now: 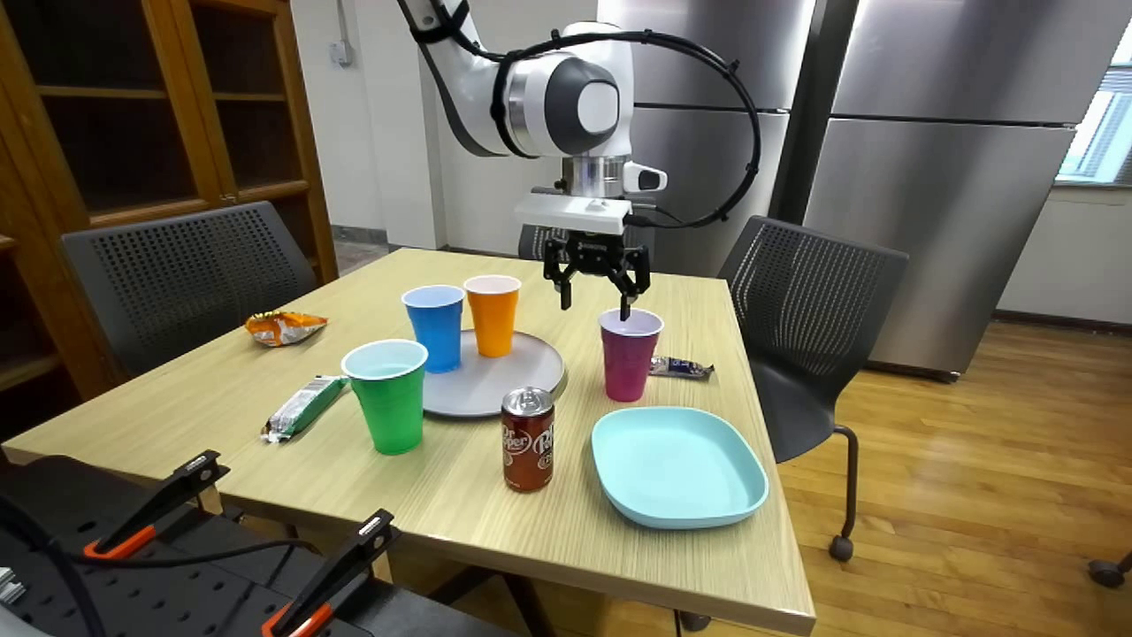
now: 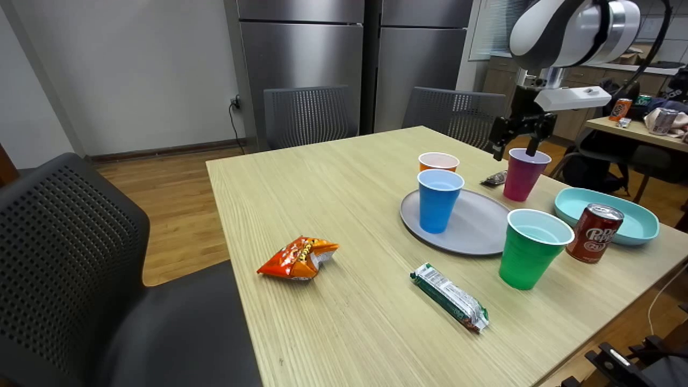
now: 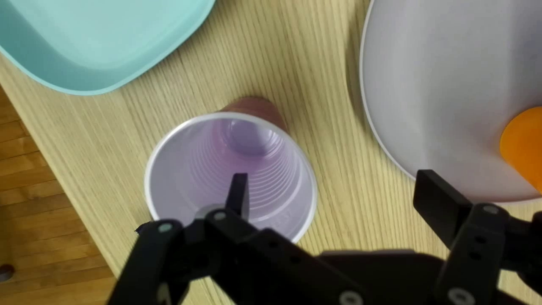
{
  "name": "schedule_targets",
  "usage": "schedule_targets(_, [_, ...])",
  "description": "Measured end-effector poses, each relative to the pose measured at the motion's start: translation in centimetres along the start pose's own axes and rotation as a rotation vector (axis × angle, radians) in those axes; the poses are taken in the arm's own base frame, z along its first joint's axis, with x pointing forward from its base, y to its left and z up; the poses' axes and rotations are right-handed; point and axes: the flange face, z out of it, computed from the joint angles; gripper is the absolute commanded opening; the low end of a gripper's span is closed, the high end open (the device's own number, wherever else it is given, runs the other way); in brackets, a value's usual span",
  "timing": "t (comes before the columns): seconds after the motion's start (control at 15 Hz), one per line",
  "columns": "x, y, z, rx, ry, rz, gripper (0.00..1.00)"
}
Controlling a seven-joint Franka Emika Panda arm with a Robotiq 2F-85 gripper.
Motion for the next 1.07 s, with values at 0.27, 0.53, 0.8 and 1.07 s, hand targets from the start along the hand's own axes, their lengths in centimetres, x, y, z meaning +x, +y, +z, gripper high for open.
schedule_targets(0.27, [-0.01, 0.08, 0.53, 0.002, -0.006, -0.005, 0.77])
schedule_targets(0.53, [-0.02, 0.27, 0.65, 0.005, -0.006, -0.021, 0.4])
schedule_targets(0.8, [0.03, 0.38, 0.61, 0.009, -0.002, -0.04, 0.09])
schedule_targets(1.07, [0.08, 0.51, 0.56, 0.008, 0.003, -0.048, 0.0])
